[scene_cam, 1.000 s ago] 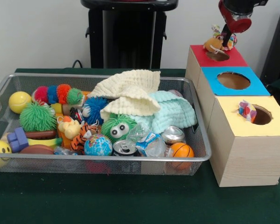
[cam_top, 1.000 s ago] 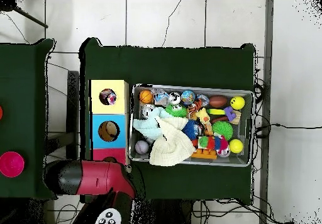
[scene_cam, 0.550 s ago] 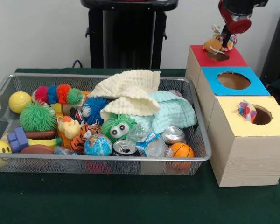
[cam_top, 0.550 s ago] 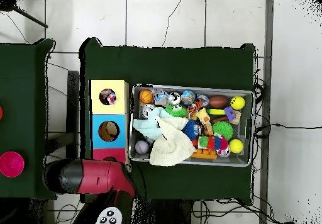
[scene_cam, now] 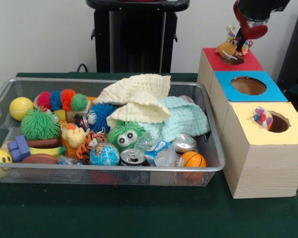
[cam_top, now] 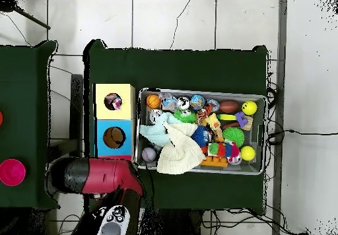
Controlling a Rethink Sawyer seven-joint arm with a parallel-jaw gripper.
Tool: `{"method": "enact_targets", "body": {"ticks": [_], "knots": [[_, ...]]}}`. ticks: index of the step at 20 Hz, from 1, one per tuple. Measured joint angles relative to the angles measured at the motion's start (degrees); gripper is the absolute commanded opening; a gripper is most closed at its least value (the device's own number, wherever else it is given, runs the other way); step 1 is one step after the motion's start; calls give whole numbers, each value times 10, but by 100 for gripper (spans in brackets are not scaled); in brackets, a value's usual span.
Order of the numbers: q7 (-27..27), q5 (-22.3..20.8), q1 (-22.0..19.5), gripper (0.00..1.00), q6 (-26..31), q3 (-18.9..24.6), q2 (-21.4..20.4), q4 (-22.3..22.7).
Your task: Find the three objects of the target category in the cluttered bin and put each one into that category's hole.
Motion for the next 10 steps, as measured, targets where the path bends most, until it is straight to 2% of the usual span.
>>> {"method": "enact_targets", "body": {"ticks": [3, 10], "knots": [[0, 0, -3, 0, 24, -2, 12, -21], [0, 0, -15, 0, 32, -2, 25, -51]]}}
